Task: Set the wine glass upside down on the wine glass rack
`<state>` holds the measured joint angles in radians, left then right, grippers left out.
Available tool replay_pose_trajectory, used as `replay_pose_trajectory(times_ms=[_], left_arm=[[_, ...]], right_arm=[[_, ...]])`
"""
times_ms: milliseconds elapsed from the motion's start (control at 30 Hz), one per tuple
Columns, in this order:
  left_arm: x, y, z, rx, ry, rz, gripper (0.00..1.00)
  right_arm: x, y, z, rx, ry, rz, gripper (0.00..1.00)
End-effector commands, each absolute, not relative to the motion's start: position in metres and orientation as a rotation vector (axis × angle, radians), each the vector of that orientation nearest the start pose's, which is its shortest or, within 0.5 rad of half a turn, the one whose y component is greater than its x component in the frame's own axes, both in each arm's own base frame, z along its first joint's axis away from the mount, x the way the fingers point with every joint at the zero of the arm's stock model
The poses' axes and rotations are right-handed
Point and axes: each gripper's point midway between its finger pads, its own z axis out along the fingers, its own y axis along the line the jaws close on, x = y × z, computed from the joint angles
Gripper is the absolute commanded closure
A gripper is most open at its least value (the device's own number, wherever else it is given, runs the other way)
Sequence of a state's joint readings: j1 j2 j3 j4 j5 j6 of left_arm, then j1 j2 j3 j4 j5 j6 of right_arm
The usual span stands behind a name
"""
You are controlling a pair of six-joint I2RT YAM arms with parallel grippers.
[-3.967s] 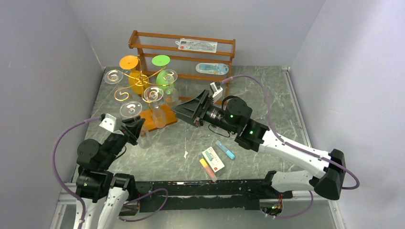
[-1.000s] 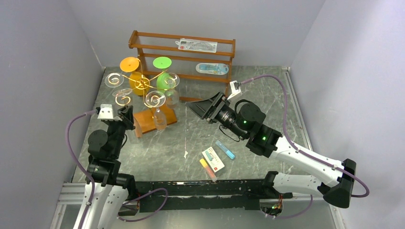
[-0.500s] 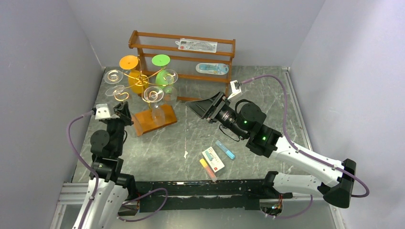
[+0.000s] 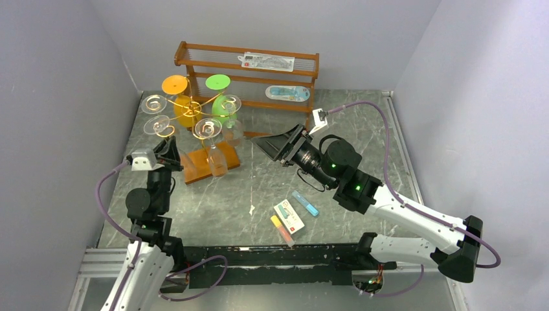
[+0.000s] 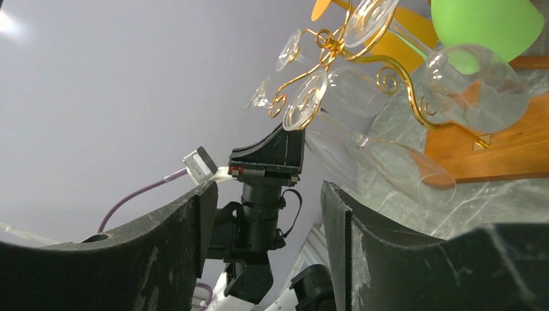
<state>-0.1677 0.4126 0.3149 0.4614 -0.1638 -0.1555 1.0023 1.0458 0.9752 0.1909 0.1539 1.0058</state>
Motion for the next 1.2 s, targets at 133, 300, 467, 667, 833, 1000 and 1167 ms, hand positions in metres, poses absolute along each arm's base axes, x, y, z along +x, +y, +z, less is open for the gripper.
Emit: replay_pose_trajectory(times_ms=[133, 300, 467, 667, 833, 1000, 1167], left_arm=[[0.26, -0.028, 0.337, -0.088, 1.05, -0.199, 0.95], [0.261, -0.034, 0.333, -0.038, 1.068, -0.198, 0.95], [0.271, -0.037, 0.322, -0.009, 1.149, -0.18, 0.95], [0.275, -0.036, 0.314, -0.031, 1.188, -0.182, 0.84], [0.277, -0.043, 0.306, -0.046, 1.205, -0.245, 0.65], [0.273, -0.043, 0.301, -0.057, 1.222, -0.258, 0.54], [0.267, -0.04, 0.297, -0.066, 1.256, -0.248, 0.47]], right_arm=[[0.207, 0.327, 0.397, 0.16, 1.605, 1.476, 0.37], [0.208, 0.324, 0.396, 0.167, 1.602, 1.47, 0.37], [0.207, 0.325, 0.395, 0.167, 1.608, 1.475, 0.37], [0.208, 0.324, 0.394, 0.171, 1.607, 1.472, 0.37], [0.207, 0.325, 0.393, 0.173, 1.608, 1.48, 0.37], [0.207, 0.324, 0.393, 0.177, 1.607, 1.48, 0.37], [0.206, 0.323, 0.392, 0.176, 1.611, 1.478, 0.36]])
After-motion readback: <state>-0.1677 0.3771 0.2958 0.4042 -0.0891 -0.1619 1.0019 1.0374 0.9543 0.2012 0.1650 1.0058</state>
